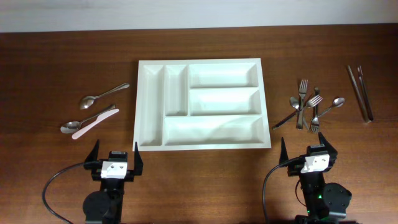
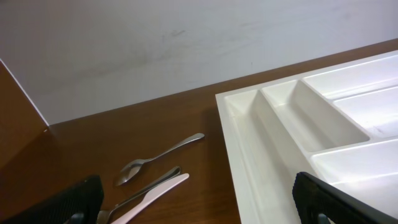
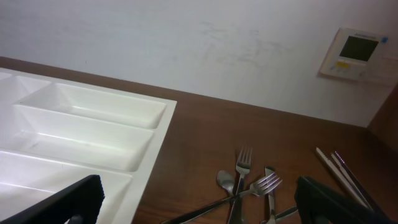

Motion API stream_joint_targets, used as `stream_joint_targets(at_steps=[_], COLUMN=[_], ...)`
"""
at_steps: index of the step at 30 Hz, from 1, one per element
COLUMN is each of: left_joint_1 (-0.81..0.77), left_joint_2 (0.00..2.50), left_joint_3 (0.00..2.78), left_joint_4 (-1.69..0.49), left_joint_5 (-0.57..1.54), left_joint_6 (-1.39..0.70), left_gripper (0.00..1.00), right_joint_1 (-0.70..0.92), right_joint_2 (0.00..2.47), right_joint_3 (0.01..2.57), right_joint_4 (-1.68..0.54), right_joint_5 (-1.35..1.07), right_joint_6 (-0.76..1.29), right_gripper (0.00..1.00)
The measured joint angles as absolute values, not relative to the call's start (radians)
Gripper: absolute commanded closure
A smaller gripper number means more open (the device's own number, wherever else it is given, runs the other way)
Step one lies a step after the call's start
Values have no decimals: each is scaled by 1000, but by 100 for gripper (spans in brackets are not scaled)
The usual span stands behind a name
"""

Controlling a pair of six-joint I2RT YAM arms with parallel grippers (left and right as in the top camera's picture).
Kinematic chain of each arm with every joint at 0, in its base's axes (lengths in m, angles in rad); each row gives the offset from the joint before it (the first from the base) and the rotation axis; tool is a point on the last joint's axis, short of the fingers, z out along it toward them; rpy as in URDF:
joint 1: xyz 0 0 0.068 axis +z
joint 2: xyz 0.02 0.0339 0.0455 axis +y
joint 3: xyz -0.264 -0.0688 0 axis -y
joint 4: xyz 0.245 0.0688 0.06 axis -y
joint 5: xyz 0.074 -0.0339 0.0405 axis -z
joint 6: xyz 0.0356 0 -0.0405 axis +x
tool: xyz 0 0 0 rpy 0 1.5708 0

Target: Pack container

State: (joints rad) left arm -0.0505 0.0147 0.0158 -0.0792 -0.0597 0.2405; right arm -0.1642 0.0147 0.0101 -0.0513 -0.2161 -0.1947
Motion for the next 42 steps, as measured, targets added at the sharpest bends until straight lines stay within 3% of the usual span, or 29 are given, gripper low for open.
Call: stream_joint_targets(at_steps=[42], left_joint_1=[-51], left_joint_2=[15], left_joint_3=[15], left_joint_4=[-58], left_joint_5=[-84], left_joint_6=[244], left_gripper=[1], right_joint_1=[-164], right_joint_2=[15], right_joint_3=[10], right_joint_4=[-51], right_joint_5=[-216], right_joint_6=[-195], right_gripper=[1])
